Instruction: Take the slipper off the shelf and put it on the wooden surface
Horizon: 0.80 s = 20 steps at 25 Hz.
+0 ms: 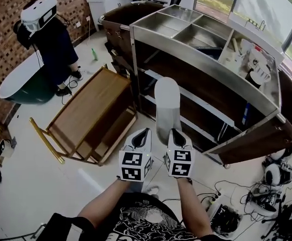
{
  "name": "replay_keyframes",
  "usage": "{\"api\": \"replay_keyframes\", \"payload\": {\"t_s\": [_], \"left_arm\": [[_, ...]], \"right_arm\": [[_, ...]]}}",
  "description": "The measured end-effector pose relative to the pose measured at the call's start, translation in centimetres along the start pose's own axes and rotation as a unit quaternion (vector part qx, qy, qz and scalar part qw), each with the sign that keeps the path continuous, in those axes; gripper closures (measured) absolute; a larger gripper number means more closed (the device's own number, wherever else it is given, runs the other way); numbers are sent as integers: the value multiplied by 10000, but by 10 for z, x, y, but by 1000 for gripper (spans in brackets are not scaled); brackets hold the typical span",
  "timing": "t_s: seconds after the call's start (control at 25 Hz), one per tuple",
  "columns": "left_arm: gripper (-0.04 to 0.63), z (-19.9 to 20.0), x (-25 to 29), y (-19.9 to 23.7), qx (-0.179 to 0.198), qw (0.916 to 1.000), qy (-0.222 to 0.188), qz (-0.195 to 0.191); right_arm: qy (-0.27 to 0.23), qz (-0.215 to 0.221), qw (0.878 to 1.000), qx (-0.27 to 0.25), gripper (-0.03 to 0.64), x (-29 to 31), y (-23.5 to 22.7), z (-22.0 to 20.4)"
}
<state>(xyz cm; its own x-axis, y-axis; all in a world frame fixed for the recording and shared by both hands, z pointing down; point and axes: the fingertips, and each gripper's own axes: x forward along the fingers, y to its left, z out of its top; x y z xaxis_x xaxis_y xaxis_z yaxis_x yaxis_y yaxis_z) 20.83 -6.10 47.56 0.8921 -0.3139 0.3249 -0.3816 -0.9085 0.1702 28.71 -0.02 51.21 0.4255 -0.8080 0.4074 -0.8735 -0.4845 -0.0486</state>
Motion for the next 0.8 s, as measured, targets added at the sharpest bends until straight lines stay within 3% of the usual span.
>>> {"api": "replay_keyframes", "payload": {"t_s": [0.4, 0.8], "left_arm": [[589, -4, -51, 89, -348, 9932, -161, 1099], [589, -9, -102, 195, -862, 9746, -410, 2026]], "right_arm": [[11, 1076, 9925, -588, 611, 29, 104, 11], [-19, 2072, 9707, -1217, 609, 69, 226, 22]]}}
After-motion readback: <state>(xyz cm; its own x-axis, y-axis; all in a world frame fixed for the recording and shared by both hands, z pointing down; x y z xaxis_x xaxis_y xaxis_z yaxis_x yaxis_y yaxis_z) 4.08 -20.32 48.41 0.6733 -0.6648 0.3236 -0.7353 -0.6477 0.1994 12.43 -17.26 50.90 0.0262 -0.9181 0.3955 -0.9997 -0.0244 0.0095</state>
